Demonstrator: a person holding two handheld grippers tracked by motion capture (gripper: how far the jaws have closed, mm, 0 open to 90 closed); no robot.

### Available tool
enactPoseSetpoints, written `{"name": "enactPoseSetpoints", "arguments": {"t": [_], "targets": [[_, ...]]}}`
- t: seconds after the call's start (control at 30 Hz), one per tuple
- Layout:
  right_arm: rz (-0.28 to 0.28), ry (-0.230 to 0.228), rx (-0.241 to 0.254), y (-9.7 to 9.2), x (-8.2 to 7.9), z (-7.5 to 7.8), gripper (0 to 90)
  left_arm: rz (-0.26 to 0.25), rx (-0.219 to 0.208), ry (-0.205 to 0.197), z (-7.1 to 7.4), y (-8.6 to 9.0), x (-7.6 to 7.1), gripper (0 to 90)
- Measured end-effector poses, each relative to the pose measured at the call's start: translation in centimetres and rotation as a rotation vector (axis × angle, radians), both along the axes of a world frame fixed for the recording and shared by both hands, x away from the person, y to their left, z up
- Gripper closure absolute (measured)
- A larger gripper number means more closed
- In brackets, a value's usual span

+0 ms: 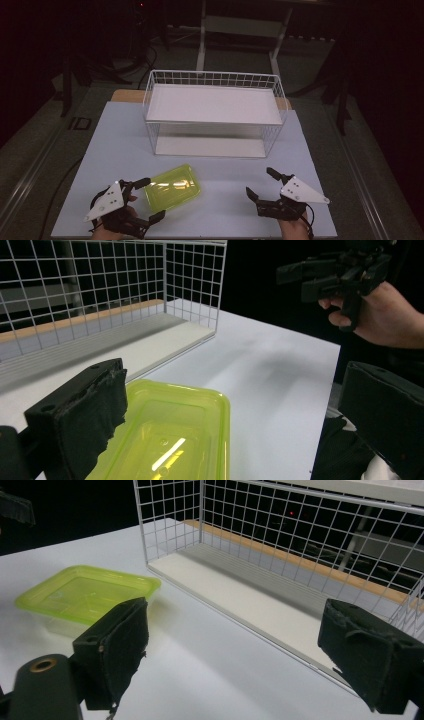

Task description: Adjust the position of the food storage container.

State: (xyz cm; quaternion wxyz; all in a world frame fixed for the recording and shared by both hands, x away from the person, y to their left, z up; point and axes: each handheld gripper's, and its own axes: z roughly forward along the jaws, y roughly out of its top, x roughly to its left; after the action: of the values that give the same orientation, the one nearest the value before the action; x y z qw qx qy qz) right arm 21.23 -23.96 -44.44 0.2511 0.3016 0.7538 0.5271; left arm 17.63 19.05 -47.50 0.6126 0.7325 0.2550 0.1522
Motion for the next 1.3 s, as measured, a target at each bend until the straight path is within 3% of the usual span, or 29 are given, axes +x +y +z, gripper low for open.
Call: {"name": "enactPoseSetpoints", "arguments": {"t": [0.13,0.2,0.3,0.43,0.57,0.6,0.73,0.8,0.87,0.93,1.13,1.2,1.3], "targets": [[-0.002,-0.008,0.002,0.0,-0.1,0.1,12.5,-0.018,-0.021,0.025,0.3,-0.1,-0.2,0.1],[-0.004,-0.010,0.002,0.0,-0.2,0.2,12.5,-0.007,-0.021,0.018,0.5,-0.2,-0.3,0.0],[-0.002,-0.018,0.007,0.0,-0.3,0.3,12.5,-0.012,-0.017,-0.009,1.2,-0.5,-0.5,0.0],[-0.004,-0.022,0.017,0.1,-0.4,0.5,12.5,-0.042,0.007,0.020,1.7,-0.6,-0.3,0.0],[-0.003,-0.030,0.021,0.2,-0.5,0.6,12.5,-0.059,0.048,0.075,1.8,-0.7,-0.2,0.1],[-0.004,-0.032,0.026,0.2,-0.5,0.7,12.5,-0.059,0.070,0.109,1.8,-0.9,0.0,0.1],[-0.001,-0.025,0.031,0.4,-0.4,0.7,12.5,-0.057,0.152,0.152,1.4,-0.8,0.3,0.1],[0.001,-0.021,0.024,0.5,-0.4,0.7,12.5,-0.052,0.170,0.162,1.1,-0.5,0.3,14.7],[0.005,-0.015,0.024,0.6,-0.4,0.6,12.5,-0.054,0.205,0.175,0.6,-0.4,0.3,21.1],[0.009,-0.006,0.025,0.6,-0.3,0.5,12.5,-0.054,0.223,0.170,0.1,-0.3,0.1,41.2],[0.006,0.002,0.026,0.6,-0.2,0.4,12.6,-0.080,0.285,0.219,-1.2,-0.9,0.1,81.9],[0.007,0.006,0.026,0.7,-0.2,0.4,12.6,-0.106,0.310,0.253,-1.8,-1.3,0.2,89.5],[0.009,0.009,0.025,0.6,-0.2,0.4,12.6,-0.124,0.364,0.272,-2.5,-1.8,0.2,90.0]]}}
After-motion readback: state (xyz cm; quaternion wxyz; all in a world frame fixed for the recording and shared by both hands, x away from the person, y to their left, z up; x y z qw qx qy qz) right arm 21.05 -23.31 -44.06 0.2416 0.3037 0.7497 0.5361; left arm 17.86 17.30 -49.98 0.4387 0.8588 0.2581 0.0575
